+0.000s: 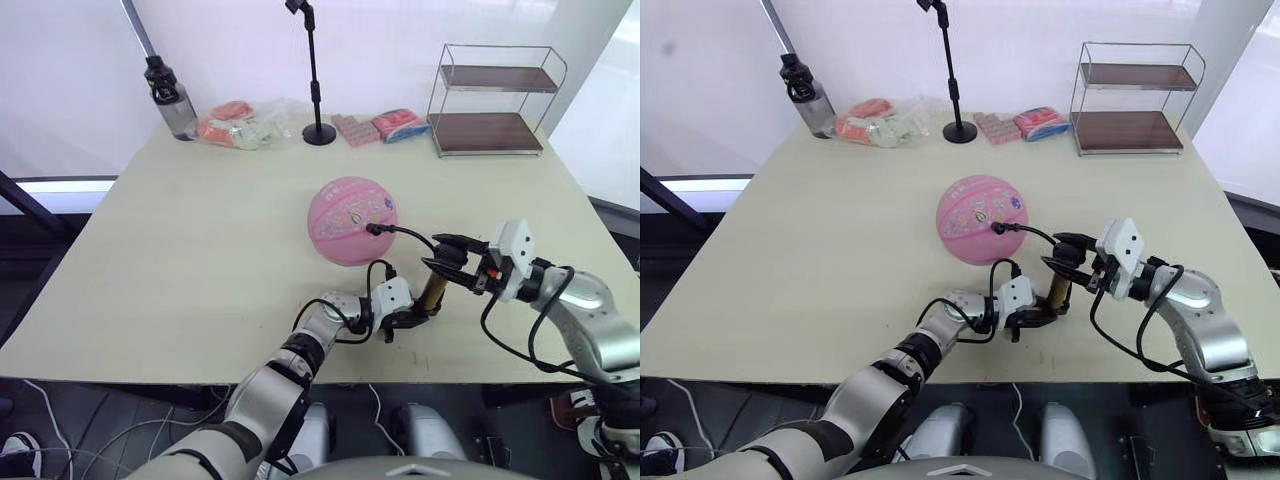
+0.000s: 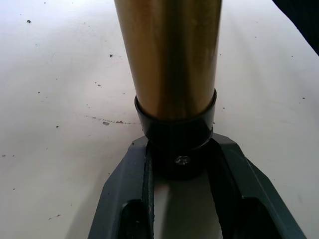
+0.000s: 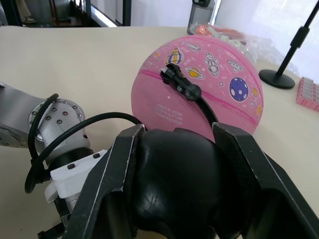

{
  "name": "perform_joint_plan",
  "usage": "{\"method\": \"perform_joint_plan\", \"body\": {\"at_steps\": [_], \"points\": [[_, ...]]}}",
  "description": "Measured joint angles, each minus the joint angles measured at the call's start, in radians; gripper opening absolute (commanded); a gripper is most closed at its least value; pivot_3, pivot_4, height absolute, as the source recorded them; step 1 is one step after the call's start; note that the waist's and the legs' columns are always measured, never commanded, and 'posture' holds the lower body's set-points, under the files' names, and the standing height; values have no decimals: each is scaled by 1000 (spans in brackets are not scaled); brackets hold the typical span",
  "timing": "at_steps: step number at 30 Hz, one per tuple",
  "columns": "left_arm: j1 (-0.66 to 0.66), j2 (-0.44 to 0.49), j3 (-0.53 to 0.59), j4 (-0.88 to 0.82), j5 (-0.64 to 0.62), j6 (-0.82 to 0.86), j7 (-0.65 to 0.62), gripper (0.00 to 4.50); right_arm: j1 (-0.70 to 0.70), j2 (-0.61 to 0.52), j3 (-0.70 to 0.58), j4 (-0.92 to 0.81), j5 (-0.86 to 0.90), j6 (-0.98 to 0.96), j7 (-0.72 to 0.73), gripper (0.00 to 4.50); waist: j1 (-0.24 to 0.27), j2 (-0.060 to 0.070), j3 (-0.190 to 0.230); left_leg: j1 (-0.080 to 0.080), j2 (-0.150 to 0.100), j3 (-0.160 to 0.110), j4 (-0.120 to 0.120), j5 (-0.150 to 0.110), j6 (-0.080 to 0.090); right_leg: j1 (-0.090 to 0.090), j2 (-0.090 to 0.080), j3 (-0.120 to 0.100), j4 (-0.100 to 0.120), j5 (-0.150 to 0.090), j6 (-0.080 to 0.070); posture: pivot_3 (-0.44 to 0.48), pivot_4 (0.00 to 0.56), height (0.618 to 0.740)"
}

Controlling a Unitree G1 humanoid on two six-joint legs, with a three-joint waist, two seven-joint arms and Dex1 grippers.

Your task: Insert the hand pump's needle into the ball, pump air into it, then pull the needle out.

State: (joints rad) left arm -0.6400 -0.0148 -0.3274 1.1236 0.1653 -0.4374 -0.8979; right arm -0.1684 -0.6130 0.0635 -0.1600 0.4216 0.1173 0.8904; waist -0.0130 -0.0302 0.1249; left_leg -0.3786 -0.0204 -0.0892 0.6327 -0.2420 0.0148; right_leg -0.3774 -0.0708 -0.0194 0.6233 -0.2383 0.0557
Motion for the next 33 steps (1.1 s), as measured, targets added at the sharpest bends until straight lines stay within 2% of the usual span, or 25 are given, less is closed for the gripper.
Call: {"method": "perform_joint_plan", "body": {"at_steps": [5,11,18,24,30,33], "points": [[-1,0,0,0,0,2,-1,1015,-14,-11,-18,-4,13,7,22,1669,1,1,0,0,1,0,0,-2,-3,0,0,-1,0,-1,-1,0,150,740],[-7,-10,2,-8,-5,2,-13,1015,-81,-92,-65,-39,113,185,46,1669,8,9,10,-3,-1,0,0,1,2,-1,-1,-1,0,1,2,0,150,740],[-12,-13,3,-14,-10,2,-16,1015,-243,-219,-223,-120,336,412,56,1669,15,13,22,-3,-2,0,0,1,1,-2,-1,-1,0,2,3,0,150,740],[-13,-14,3,-15,-11,2,-18,1015,-333,-281,-306,-134,450,533,41,1669,18,13,23,-4,-2,0,0,1,2,-2,-2,-2,0,2,3,0,150,740],[-13,-16,0,-17,-11,-2,-23,1015,-353,-289,-309,-138,489,599,15,1669,21,15,24,-5,-2,0,0,1,2,-3,-2,-2,0,2,3,0,150,740],[-12,-16,-7,-17,-10,-2,-21,1015,-290,-306,-322,-176,451,552,38,1669,24,13,22,-4,-2,0,0,1,2,-2,-1,-2,-1,1,3,0,150,740]]}}
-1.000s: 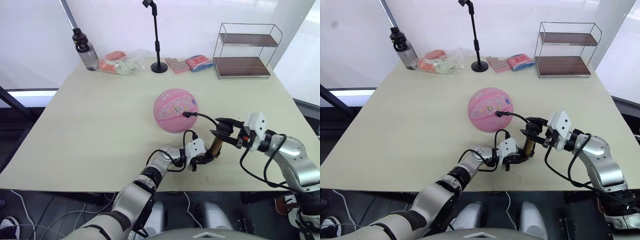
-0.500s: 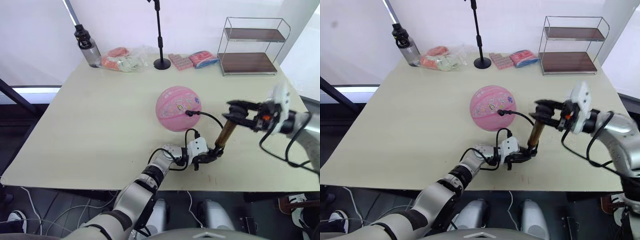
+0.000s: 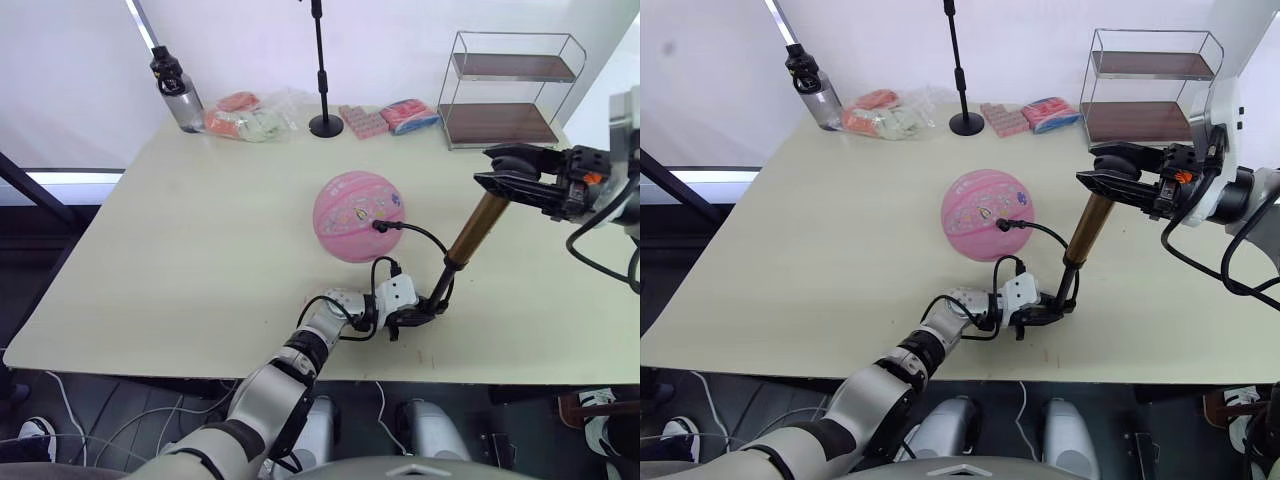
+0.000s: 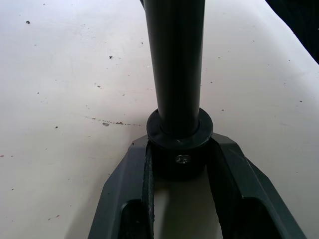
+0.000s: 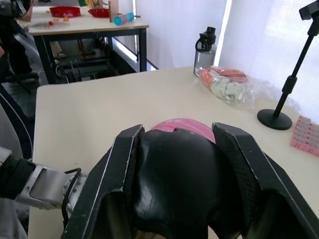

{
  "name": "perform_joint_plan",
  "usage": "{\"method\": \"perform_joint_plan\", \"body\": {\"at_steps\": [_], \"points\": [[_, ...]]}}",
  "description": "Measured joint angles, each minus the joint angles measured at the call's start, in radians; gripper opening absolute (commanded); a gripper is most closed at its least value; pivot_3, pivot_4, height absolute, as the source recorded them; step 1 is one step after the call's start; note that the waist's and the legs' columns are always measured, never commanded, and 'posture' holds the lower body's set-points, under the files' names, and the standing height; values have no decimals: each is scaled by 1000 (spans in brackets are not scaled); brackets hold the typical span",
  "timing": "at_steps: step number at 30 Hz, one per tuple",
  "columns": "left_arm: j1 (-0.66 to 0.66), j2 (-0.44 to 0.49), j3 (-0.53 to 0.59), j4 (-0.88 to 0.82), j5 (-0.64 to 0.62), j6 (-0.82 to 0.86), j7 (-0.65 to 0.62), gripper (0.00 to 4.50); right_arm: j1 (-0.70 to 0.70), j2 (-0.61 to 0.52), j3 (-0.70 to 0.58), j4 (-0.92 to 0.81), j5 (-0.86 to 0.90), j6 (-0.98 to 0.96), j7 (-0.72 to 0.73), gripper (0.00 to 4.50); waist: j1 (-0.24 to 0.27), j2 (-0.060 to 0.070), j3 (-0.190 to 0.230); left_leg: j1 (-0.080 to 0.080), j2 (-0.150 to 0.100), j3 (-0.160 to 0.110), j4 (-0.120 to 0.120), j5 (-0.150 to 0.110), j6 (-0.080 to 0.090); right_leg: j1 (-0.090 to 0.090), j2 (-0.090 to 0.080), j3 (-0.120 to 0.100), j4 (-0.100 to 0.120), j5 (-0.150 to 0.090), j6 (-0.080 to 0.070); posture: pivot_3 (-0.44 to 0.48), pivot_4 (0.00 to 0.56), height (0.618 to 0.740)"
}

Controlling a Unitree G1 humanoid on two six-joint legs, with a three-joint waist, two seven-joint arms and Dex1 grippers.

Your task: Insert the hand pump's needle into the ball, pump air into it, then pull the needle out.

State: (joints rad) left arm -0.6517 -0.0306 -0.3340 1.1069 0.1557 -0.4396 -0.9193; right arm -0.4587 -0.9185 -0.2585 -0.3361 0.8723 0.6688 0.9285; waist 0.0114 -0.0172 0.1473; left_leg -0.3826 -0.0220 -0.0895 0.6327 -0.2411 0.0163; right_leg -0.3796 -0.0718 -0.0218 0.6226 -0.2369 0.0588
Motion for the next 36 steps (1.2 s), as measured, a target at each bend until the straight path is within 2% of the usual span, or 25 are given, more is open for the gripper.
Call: {"method": "perform_joint_plan", "body": {"at_steps": [4,9,14,19,25,32,36], "points": [[5,4,-5,0,2,0,8,1015,117,36,43,-19,-101,-138,26,1669,-2,-4,-3,1,1,1,0,-1,-1,1,0,1,0,0,0,0,150,740],[10,12,-8,2,2,1,14,1015,214,147,145,27,-232,-320,27,1669,-9,-10,-11,3,2,0,0,-2,-4,1,1,1,0,0,0,0,150,740],[17,20,-9,3,3,1,22,1015,276,244,235,114,-346,-464,17,1669,-20,-13,-20,4,2,0,0,-2,-4,2,1,0,0,-2,-3,0,150,740],[19,21,-10,3,2,1,23,1015,303,294,294,195,-424,-565,8,1669,-23,-13,-22,4,2,0,0,-2,-4,2,1,1,0,-2,-3,0,150,740],[18,20,-10,3,2,1,24,1015,284,292,271,179,-407,-524,4,1669,-22,-11,-22,4,3,0,0,-2,-4,2,1,0,0,-2,-3,0,150,740],[10,4,-7,-1,-4,1,14,1015,217,173,184,101,-261,-284,12,1669,-8,-4,-10,0,-1,0,0,0,0,1,-1,1,-1,0,0,0,150,740],[8,2,-7,-4,-4,1,9,1015,129,96,93,57,-145,-184,28,1669,-3,-2,-5,0,0,0,0,0,0,1,-1,0,-1,0,0,0,150,740]]}}
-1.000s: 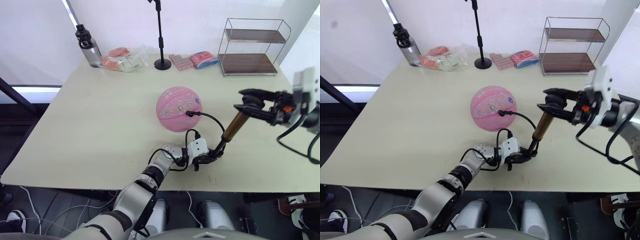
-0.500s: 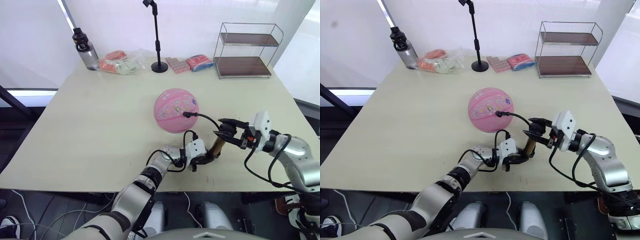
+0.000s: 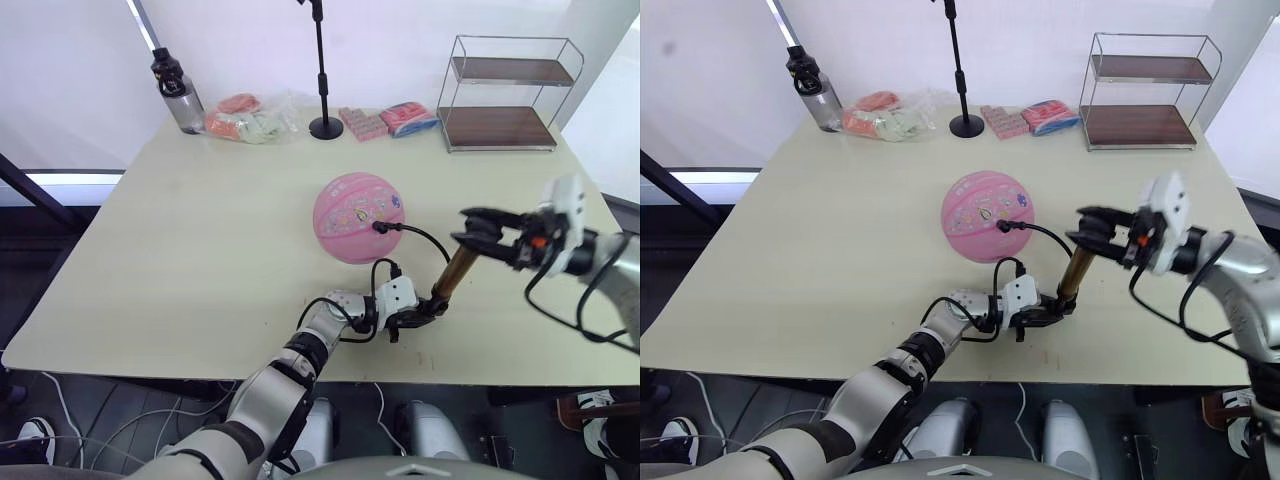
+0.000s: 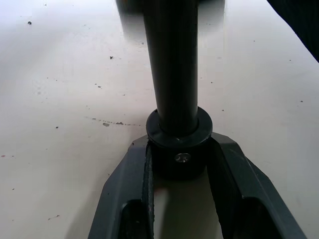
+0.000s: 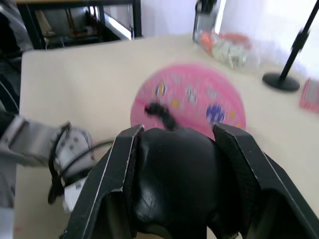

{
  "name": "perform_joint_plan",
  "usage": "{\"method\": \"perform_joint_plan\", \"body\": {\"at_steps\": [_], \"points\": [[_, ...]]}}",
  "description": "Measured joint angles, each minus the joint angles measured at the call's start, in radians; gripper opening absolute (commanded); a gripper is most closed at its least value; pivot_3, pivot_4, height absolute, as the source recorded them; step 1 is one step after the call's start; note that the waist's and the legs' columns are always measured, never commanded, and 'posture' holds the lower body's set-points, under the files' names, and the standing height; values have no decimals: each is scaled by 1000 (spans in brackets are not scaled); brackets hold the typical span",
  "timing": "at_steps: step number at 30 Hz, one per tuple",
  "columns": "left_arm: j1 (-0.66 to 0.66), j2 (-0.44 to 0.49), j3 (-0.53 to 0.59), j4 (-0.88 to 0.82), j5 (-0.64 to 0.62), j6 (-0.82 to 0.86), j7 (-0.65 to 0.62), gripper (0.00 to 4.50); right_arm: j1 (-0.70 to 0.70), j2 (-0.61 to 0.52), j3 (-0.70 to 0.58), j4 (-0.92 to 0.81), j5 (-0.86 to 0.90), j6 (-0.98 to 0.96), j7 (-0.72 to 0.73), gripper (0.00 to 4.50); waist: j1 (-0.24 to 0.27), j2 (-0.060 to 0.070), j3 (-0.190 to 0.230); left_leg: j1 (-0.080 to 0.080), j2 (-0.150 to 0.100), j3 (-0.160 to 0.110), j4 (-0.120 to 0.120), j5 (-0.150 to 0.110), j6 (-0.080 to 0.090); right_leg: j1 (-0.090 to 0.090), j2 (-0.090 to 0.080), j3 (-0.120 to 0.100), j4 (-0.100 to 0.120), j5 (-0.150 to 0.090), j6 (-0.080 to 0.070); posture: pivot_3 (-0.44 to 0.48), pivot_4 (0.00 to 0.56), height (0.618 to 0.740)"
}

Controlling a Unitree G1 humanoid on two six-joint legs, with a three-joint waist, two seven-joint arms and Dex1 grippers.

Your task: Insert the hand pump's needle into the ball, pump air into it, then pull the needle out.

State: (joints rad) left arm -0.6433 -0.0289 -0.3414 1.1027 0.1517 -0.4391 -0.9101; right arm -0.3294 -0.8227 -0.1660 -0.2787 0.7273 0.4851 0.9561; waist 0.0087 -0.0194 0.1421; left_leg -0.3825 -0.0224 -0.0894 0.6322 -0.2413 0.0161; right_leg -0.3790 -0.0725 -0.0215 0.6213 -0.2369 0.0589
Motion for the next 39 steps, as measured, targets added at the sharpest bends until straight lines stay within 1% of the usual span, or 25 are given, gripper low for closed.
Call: {"method": "perform_joint_plan", "body": {"at_steps": [3,7,8,10,11,15,17,19,20,21,22,23,26,29,32,33,36,39], "points": [[-2,0,0,0,0,0,0,1015,-63,-56,-53,-19,79,81,0,1669,1,1,2,0,1,0,0,0,0,0,0,0,0,-1,-1,0,150,740],[-2,0,0,-2,0,0,-1,1015,-142,-97,-100,-21,158,156,-12,1669,1,2,4,0,1,0,0,0,0,0,0,0,0,-1,-2,0,150,740],[-5,0,1,-5,0,-1,-1,1015,-168,-106,-99,-20,187,212,-37,1669,2,3,7,-1,1,0,0,0,0,-1,0,0,0,-1,-2,0,150,740],[-5,-1,1,-6,0,-1,-1,1015,-177,-107,-99,-19,195,230,-48,1669,3,3,7,-2,1,0,0,0,0,-2,0,0,0,-1,-2,0,150,740],[-5,-1,1,-12,0,-2,-4,1015,-197,-119,-99,-18,212,270,-63,1669,4,6,9,-4,0,0,0,0,0,-4,0,0,0,0,0,0,150,740],[-5,-2,-2,-17,0,-2,-11,1015,-192,-120,-100,-35,210,275,-69,1669,6,7,9,-8,-1,0,1,0,0,-7,0,0,0,0,0,0,150,740],[-2,0,-4,-17,1,-2,-7,1015,-142,-113,-105,-79,166,216,-57,1669,4,5,6,-7,-1,0,1,0,0,-6,0,-1,0,0,0,0,150,740],[-1,1,-4,-17,1,-2,-4,1015,-127,-108,-105,-87,152,199,-53,1669,4,5,6,-6,-1,0,1,0,0,-6,0,-1,0,0,0,0,150,740],[1,7,-5,-11,4,-1,-1,1015,-76,-53,-84,-98,109,139,-55,1669,1,1,3,-1,0,0,0,0,0,-1,1,-1,0,0,0,0,150,740],[2,8,-5,-9,5,-1,0,1015,-50,-30,-66,-96,85,108,-55,1669,0,-1,2,1,2,0,0,0,0,0,2,-1,0,0,0,0,150,740],[2,9,-5,-6,6,-1,3,1015,-21,-14,-38,-93,45,65,-52,1669,-1,-2,1,1,2,0,0,-1,-1,0,2,-1,0,-2,-3,0,150,740],[2,10,-5,-3,6,-1,5,1015,5,3,-11,-87,9,24,-48,1669,-3,-3,0,2,3,0,0,-2,-4,0,1,-1,0,-2,-3,0,150,740],[7,17,-5,0,6,-1,12,1015,59,62,65,-54,-83,-93,-33,1669,-13,-6,-7,3,3,0,0,-3,-4,1,1,-1,0,-2,-3,0,150,740],[9,22,-5,6,6,-1,15,1015,93,128,128,9,-164,-188,-34,1669,-20,-11,-15,4,5,0,0,-3,-4,2,1,-2,0,-2,-3,0,150,740],[9,23,-5,8,6,-1,19,1015,106,161,164,55,-211,-251,-34,1669,-22,-11,-17,4,5,1,0,-3,-4,2,1,-3,0,-2,-4,0,150,740],[10,24,-5,10,6,0,19,1015,116,192,196,103,-251,-302,-36,1669,-22,-12,-18,5,6,0,0,-3,-5,3,1,-4,0,-2,-4,0,150,740],[10,25,-5,11,6,0,20,1015,131,220,235,162,-298,-370,-36,1669,-22,-11,-19,5,7,0,0,-3,-5,3,1,-6,0,-2,-4,0,150,740],[11,25,-4,12,6,0,21,1015,136,226,236,170,-302,-394,-32,1669,-22,-10,-20,5,7,0,0,-3,-5,3,2,-6,0,-2,-4,0,150,740]]}}
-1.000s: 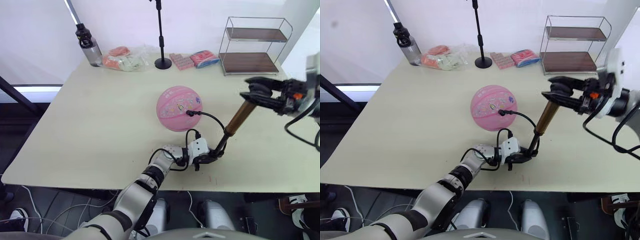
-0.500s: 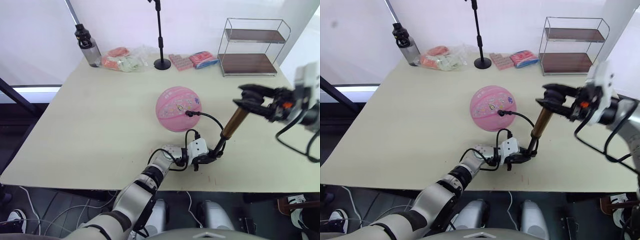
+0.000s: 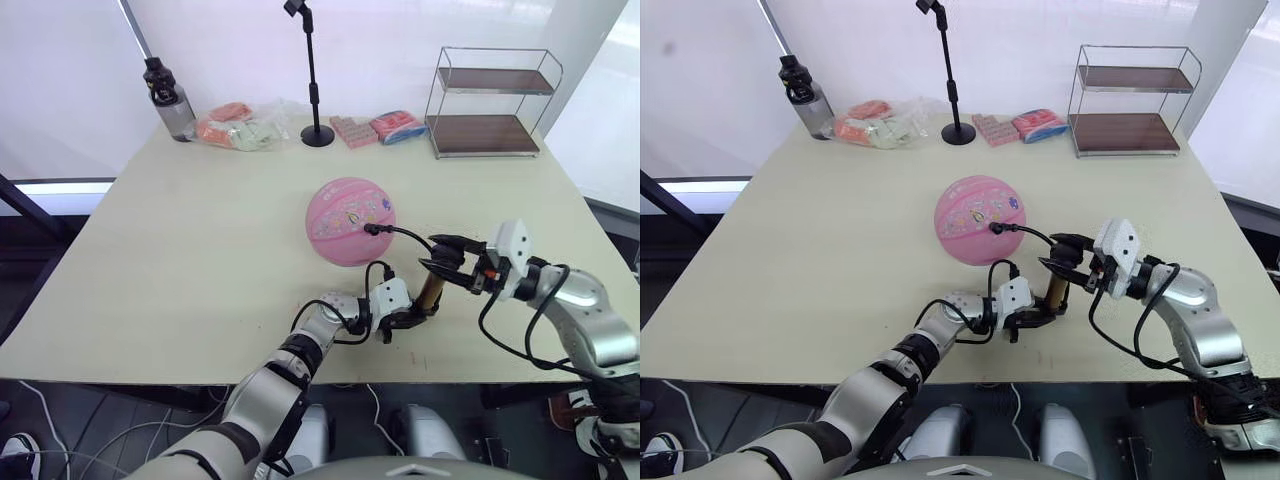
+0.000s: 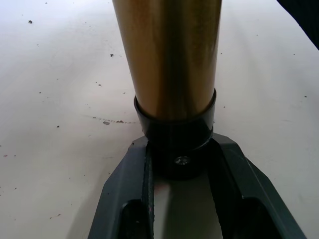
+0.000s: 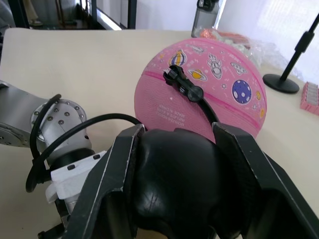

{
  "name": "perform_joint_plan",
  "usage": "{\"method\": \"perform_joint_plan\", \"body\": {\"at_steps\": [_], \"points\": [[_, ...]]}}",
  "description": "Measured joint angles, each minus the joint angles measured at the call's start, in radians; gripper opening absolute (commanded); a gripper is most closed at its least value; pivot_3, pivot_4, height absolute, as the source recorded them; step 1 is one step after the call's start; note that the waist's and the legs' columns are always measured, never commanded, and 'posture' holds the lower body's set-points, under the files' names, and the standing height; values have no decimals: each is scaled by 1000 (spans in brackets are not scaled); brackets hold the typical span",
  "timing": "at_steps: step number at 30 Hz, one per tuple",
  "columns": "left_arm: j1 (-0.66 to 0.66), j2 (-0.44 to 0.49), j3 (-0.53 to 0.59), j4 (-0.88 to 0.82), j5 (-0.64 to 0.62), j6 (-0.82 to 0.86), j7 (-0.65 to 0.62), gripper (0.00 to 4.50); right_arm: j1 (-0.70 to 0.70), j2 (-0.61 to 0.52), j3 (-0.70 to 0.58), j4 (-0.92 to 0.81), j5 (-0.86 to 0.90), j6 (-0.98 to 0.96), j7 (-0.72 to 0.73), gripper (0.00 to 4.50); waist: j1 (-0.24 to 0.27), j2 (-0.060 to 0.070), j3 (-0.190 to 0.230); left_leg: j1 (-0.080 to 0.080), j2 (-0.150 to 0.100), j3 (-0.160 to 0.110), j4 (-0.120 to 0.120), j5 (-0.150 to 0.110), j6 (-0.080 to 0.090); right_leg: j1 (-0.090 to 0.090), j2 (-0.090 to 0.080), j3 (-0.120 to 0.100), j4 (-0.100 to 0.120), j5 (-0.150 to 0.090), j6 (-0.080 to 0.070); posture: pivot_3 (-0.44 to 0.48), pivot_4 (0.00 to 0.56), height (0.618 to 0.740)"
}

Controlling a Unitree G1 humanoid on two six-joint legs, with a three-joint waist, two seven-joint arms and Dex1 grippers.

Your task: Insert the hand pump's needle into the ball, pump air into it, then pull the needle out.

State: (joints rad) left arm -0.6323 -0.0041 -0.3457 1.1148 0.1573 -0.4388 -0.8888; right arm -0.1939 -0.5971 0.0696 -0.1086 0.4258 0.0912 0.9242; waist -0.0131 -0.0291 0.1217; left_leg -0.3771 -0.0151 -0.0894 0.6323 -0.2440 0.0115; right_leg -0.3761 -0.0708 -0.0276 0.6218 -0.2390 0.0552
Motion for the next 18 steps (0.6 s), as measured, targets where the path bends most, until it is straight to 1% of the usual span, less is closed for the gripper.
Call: {"method": "perform_joint_plan", "body": {"at_steps": [4,8,10,12,15,16,18], "points": [[-1,-2,0,0,0,0,0,1015,-9,-15,-24,-11,18,22,8,1669,2,1,1,0,0,0,0,0,0,0,0,-1,0,0,0,0,150,740],[-8,-14,1,-2,-3,0,-9,1015,-40,-80,-67,-42,94,157,31,1669,10,6,9,-3,-2,0,0,0,1,-1,-2,0,0,0,0,0,150,740],[-12,-19,2,-4,-5,0,-12,1015,-66,-114,-92,-57,141,226,34,1669,17,8,14,-5,-4,0,0,3,4,-3,-2,0,0,1,2,0,150,740],[-15,-23,3,-7,-7,-1,-16,1015,-115,-158,-146,-87,219,308,35,1669,22,11,19,-5,-5,0,0,3,4,-3,-3,0,0,2,4,0,150,740],[-17,-22,2,-7,-7,-1,-21,1015,-165,-199,-215,-123,302,385,35,1669,26,8,22,-5,-5,-1,0,3,4,-3,-3,-1,0,2,3,0,150,740],[-19,-23,3,-8,-7,-2,-21,1015,-202,-239,-246,-132,351,441,33,1669,25,11,25,-5,-5,0,0,2,4,-3,-4,-1,0,2,3,0,150,740],[-19,-22,3,-9,-7,-3,-23,1015,-236,-278,-286,-145,395,489,31,1669,25,11,26,-5,-5,0,0,2,4,-3,-4,-1,0,1,1,0,150,740]]}}
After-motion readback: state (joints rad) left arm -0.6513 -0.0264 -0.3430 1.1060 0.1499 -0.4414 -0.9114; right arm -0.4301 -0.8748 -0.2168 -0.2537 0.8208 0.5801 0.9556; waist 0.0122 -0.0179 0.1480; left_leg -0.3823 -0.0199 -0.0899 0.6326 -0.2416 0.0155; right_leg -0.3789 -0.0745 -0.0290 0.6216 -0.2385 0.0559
